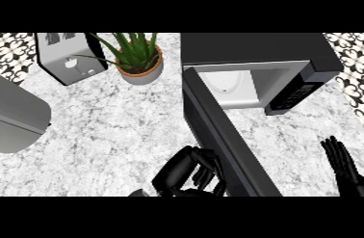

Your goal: Pick up the milk, place it into the microwave and close the microwave

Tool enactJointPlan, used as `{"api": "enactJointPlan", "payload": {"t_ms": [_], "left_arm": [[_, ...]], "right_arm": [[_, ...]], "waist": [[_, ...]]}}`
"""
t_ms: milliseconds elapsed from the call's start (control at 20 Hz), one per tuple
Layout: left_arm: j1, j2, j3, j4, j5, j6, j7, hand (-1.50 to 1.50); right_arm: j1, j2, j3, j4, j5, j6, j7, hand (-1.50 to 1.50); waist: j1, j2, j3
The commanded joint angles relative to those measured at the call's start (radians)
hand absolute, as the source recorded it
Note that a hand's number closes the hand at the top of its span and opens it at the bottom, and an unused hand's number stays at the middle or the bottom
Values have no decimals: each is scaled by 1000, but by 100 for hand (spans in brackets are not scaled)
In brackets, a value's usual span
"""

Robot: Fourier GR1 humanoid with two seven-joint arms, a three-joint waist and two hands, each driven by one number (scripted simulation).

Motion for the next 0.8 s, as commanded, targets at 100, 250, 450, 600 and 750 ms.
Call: {"api": "enactJointPlan", "payload": {"t_ms": [100,250,450,600,750], "left_arm": [[-78,-2,-95,234,67,218,-203,150],[-153,-2,-128,288,167,278,-219,150],[-212,-2,-212,362,265,340,-246,150],[-268,-2,-253,390,348,375,-229,150],[-326,-2,-269,394,413,404,-232,150]], "right_arm": [[95,-18,33,-202,-121,169,12,-150],[106,-74,38,-293,-181,211,74,-150],[128,-93,42,-379,-274,235,130,-150],[89,-91,65,-423,-285,199,169,-150],[136,-118,80,-496,-326,229,212,-150]], "waist": [[-16,5,-2],[-42,10,-3],[-56,14,-2],[-74,22,-2],[-94,21,-3]]}}
